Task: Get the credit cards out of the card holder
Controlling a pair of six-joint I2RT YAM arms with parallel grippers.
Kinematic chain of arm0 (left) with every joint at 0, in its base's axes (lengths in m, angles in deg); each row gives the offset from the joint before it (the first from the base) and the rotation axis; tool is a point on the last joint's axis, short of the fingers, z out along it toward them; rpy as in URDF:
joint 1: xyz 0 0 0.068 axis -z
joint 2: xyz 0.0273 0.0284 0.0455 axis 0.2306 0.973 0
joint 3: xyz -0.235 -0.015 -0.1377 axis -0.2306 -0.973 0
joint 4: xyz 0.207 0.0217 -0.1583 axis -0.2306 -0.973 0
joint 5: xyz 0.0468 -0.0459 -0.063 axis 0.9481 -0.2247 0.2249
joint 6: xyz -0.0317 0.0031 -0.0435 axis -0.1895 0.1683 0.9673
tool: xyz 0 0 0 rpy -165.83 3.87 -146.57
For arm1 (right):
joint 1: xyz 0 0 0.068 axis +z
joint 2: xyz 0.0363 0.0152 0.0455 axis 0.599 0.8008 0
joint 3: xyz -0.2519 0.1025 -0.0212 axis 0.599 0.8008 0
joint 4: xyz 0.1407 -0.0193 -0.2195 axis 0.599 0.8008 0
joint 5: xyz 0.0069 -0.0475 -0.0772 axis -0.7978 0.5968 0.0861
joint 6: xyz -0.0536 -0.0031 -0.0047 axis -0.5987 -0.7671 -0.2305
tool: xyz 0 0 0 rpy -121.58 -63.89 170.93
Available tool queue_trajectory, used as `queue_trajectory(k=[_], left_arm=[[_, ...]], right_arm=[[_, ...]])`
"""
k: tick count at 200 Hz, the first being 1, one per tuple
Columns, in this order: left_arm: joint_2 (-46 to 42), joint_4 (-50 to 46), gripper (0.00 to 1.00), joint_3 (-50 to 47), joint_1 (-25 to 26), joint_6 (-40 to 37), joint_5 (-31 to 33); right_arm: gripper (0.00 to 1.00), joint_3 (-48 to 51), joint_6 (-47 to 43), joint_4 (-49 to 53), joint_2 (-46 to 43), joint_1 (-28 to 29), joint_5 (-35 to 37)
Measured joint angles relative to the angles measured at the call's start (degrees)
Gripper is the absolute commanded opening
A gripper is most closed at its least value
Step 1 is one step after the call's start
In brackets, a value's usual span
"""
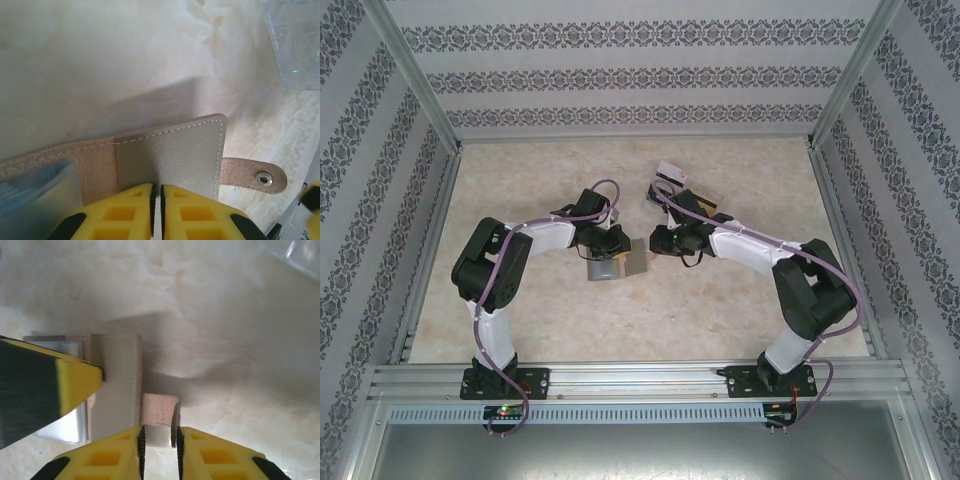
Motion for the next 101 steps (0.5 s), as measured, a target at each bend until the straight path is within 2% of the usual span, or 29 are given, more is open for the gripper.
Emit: queue_trajectory(k=[42,101], left_arm=[[0.4,-0.4,0.10,0.0,0.1,-0.2,1.0],[0.5,-3.1,0.10,1.6,0.1,-1.5,1.0]], right_arm=[[0.18,-1.2,0.6,-0.6,0.0,3.2,-0.8],[0.13,-1.4,2.7,-2.5,6.1,5.7,-3.6]])
